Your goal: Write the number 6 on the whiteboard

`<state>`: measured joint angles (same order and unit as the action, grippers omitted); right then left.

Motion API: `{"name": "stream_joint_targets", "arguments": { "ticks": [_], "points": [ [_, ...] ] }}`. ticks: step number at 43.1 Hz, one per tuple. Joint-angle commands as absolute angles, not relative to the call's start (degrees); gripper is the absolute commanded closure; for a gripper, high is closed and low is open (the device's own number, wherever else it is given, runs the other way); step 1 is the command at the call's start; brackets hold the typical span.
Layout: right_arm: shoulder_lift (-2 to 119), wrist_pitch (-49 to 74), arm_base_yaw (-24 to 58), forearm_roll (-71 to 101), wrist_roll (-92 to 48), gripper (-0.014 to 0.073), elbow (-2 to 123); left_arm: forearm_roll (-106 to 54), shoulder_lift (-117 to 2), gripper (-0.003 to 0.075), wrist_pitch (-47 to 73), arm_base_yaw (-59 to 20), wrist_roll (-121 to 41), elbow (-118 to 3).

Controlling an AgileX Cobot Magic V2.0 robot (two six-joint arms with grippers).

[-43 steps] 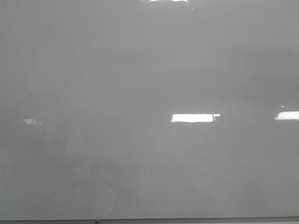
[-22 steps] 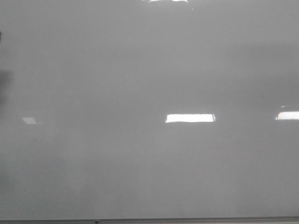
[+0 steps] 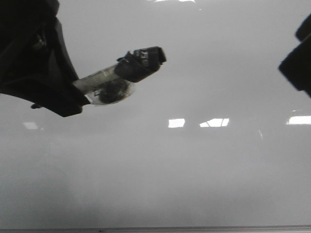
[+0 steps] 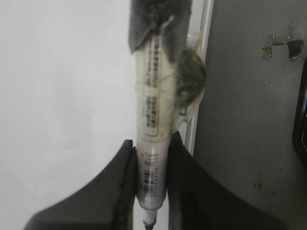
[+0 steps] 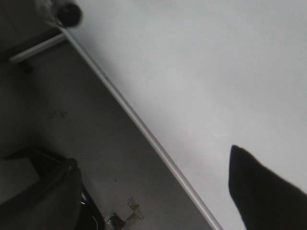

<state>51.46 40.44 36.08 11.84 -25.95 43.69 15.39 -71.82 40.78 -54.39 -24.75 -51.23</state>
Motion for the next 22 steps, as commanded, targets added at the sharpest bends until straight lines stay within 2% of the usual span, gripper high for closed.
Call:
{"name": "stream_joint_targets", "arguments": {
  "ticks": [1,8,19,22],
  "points": [
    [54.7,36.6,41.4,13.2,-28.2,-0.0041,47.6,16.5,-70.2,0.0692,36.2,-57.1,-24.7,-53.1],
    [59.8,33.4,47.5,13.2,-28.3,-0.0041,50.7,16.5,-70.2,0.0692,33.9,-58.6,-24.7,-53.1],
    [65.1,30.5,49.6,13.2,-29.1,-0.0036,53.9,16.5,-70.2,0.0692,32.6,-58.6,-24.7,-53.1],
    [65.6,30.4,49.6,13.2,-29.1,0.0008,54.0,16.5,-70.2,0.0692,32.6,-58.6,-24.7,-53.1]
  ]
}}
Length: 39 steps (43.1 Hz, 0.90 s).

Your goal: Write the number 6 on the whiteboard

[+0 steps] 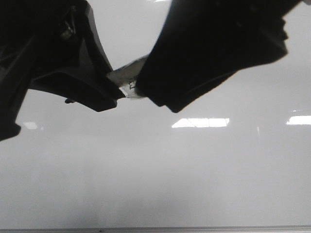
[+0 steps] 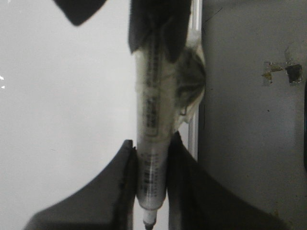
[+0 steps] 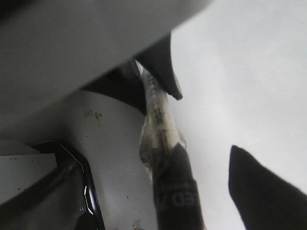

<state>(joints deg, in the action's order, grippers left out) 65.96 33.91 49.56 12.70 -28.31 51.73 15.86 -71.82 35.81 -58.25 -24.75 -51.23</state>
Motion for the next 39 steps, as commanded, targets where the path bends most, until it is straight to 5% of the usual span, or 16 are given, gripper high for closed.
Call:
{"name": "stream_joint_targets", "arguments": {
  "ticks": [1,11,18,23,32,39],
  "points": [
    [65.6,30.2,49.6,13.2,-29.1,0.0034,54.0,16.5,-70.2,0.0692,32.6,-58.6,-24.7,-53.1],
    [65.6,30.2,49.6,13.2,-29.1,0.0464,54.0,16.5,-70.2,0.0691,32.5,-58.6,-24.7,-53.1],
    [65.6,30.0,49.6,12.9,-29.1,0.065,54.0,16.4,-70.2,0.068,32.4,-58.6,-24.6,-53.1],
    [65.6,29.5,49.6,11.9,-29.1,0.0662,54.0,16.4,-70.2,0.0578,32.4,-58.6,-24.5,-53.1],
    [64.2,32.0,46.3,11.1,-29.1,0.0662,52.6,15.6,-70.2,0.0185,31.8,-58.6,-24.2,-53.1],
    [58.8,32.1,38.1,11.0,-29.1,0.0662,47.6,15.2,-70.2,0.0153,31.4,-58.6,-24.2,-53.1]
  ]
}}
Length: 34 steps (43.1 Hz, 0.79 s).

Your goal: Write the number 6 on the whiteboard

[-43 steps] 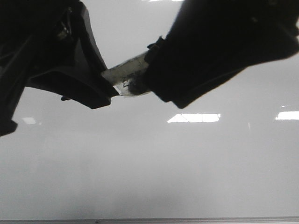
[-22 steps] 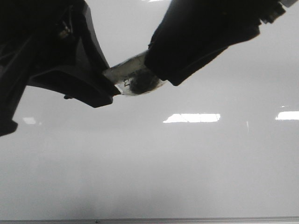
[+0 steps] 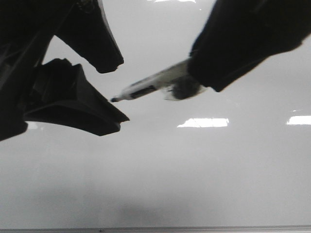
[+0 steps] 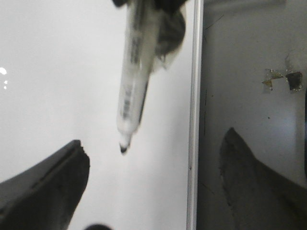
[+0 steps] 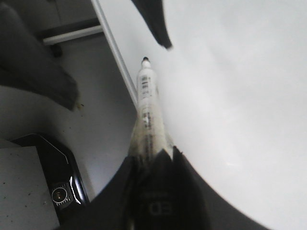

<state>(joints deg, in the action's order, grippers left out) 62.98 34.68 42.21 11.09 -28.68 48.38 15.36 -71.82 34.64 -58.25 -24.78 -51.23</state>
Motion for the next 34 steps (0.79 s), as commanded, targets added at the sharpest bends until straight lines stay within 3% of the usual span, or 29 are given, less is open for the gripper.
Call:
{"name": "stream_joint_targets", "arguments": {
  "ticks": [1,6,18,29,34],
  "points": [
    [57.5,32.0,36.8,11.0,-29.1,0.0662,47.0,15.2,-70.2,0.0158,31.4,-58.6,-24.2,-53.1],
    [52.7,32.0,30.6,11.0,-29.1,0.0662,44.4,15.2,-70.2,0.0233,31.4,-58.6,-24.2,-53.1],
    [48.6,32.7,27.7,11.0,-29.1,0.0662,44.3,15.3,-70.2,0.0732,31.4,-58.6,-24.2,-53.1],
    [48.9,32.7,27.7,11.0,-29.1,0.0662,44.3,11.7,-68.7,0.0741,32.3,-57.6,-21.7,-52.7],
    [49.0,30.7,27.7,11.0,-29.1,0.0662,44.3,7.2,-62.5,0.0741,26.6,-55.4,-21.7,-48.9]
  ]
}}
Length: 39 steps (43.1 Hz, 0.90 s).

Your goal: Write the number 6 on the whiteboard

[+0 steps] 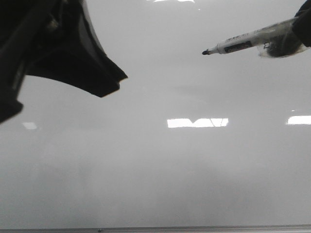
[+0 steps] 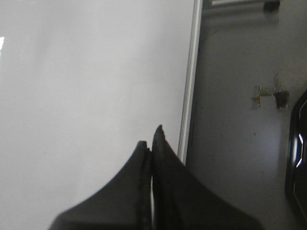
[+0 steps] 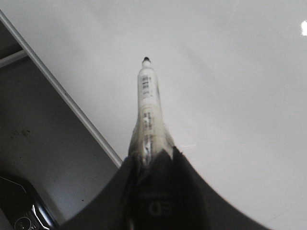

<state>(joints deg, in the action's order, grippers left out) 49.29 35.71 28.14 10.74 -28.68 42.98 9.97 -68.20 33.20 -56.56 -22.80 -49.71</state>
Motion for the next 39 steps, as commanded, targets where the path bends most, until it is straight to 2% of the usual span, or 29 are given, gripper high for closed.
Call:
{"name": "stream_joint_targets", "arguments": {
  "ticks": [1,8,18,25,31,39],
  "points": [
    [49.1,29.9,27.7,11.0,-29.1,0.0662,44.3,6.5,-61.0,0.0741,25.1,-55.1,-21.7,-47.9],
    [49.8,24.1,27.7,11.0,-29.1,0.0662,44.4,1.8,-47.4,0.0741,16.8,-54.2,-21.7,-38.9],
    [60.1,20.9,28.9,11.9,-29.1,0.0662,49.6,-0.6,-32.8,0.0741,16.4,-54.2,-21.6,-30.0],
    [69.9,16.9,30.3,12.5,-29.1,0.0662,54.7,-0.6,-29.9,0.0741,16.6,-54.2,-21.6,-28.7],
    [74.8,6.3,30.1,13.3,-29.0,0.0662,56.9,-0.6,-29.9,0.0741,16.5,-54.2,-21.6,-28.7],
    [80.3,4.8,30.1,15.3,-29.0,0.0662,60.3,-0.6,-29.9,0.0741,16.5,-54.2,-21.6,-28.7]
  ]
}}
